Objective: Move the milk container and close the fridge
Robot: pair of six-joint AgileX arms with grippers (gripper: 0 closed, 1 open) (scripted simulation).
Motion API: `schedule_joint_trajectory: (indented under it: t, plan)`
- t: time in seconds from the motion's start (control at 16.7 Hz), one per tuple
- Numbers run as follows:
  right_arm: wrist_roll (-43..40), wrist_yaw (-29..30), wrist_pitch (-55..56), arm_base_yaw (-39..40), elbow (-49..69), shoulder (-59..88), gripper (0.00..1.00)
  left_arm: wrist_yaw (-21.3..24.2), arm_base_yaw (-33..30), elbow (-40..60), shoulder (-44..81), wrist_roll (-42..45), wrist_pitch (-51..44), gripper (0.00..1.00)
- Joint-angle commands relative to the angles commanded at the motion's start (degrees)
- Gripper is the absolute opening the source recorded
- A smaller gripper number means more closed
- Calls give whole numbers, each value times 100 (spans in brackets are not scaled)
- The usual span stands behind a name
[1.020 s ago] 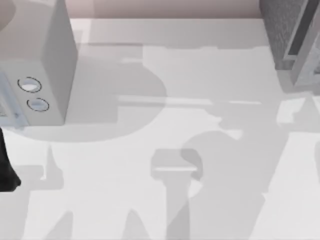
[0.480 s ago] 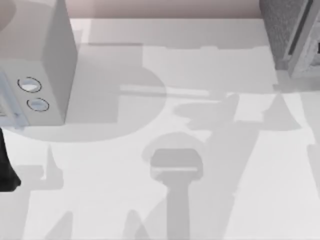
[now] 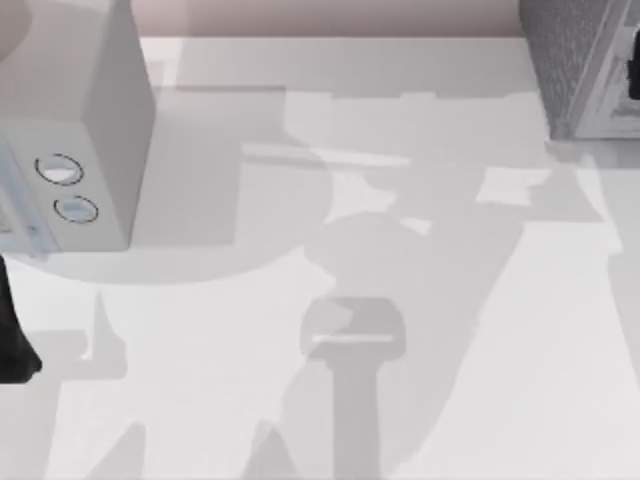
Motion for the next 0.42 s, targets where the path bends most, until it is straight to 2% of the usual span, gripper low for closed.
schedule_joint_trajectory:
  t: [0.24, 0.42]
  plan:
    - [8, 7, -188, 2, 822, 655, 100, 0, 0, 0, 0, 0, 0, 100]
    - [11, 6, -229, 4, 983, 786, 100, 0, 0, 0, 0, 0, 0, 100]
